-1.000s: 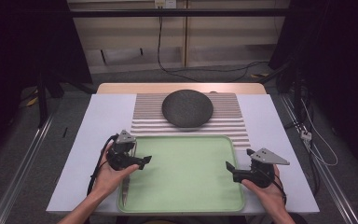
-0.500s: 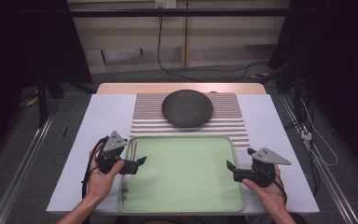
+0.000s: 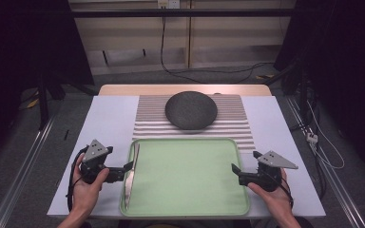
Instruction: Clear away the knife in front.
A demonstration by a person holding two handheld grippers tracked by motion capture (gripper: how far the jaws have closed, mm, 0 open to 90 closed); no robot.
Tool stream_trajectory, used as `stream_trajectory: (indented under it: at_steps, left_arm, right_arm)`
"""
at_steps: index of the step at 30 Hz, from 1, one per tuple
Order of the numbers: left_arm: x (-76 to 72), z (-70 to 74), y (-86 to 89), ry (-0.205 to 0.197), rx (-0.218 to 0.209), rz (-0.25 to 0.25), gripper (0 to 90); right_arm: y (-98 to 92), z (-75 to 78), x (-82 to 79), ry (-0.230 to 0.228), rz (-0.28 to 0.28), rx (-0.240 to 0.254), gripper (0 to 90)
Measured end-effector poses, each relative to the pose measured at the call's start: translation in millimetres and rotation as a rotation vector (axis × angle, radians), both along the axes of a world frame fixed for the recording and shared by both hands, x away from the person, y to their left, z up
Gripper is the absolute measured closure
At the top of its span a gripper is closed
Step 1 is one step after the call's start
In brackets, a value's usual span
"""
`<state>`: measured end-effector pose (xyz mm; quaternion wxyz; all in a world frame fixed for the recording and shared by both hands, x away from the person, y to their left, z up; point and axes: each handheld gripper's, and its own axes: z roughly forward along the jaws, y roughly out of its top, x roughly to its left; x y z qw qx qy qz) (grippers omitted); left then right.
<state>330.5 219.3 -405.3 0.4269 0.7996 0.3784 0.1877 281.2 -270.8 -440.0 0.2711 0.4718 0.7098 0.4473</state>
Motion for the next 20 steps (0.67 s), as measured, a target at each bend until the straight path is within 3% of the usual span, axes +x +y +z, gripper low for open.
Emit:
stream_trajectory:
  at_steps: [8, 13, 16, 18, 20]
  left_arm:
    - [-4.9, -10.5, 4.6, 0.013, 0.014, 0.022, 7.1]
    - [-5.1, -19.3, 7.9, 0.035, -0.039, 0.057, 7.1]
    - [-6.2, -19.3, 7.3, 0.017, -0.024, 0.045, 7.1]
    - [-6.7, -18.8, 8.6, 0.015, -0.039, 0.042, 6.5]
    - [-7.9, -18.1, 8.5, -0.01, -0.001, 0.049, 6.3]
  right_arm:
    - [-0.4, -0.6, 0.1, 0.004, -0.004, -0.001, 6.2]
    - [0.3, -0.4, -0.1, 0.0, 0.001, -0.003, 6.2]
    - [0.7, -0.3, 0.0, -0.003, 0.004, -0.007, 6.2]
    - [1.1, 0.0, -0.5, -0.002, 0.004, -0.005, 6.2]
    - [1.2, -0.2, 0.2, -0.002, 0.005, -0.007, 6.2]
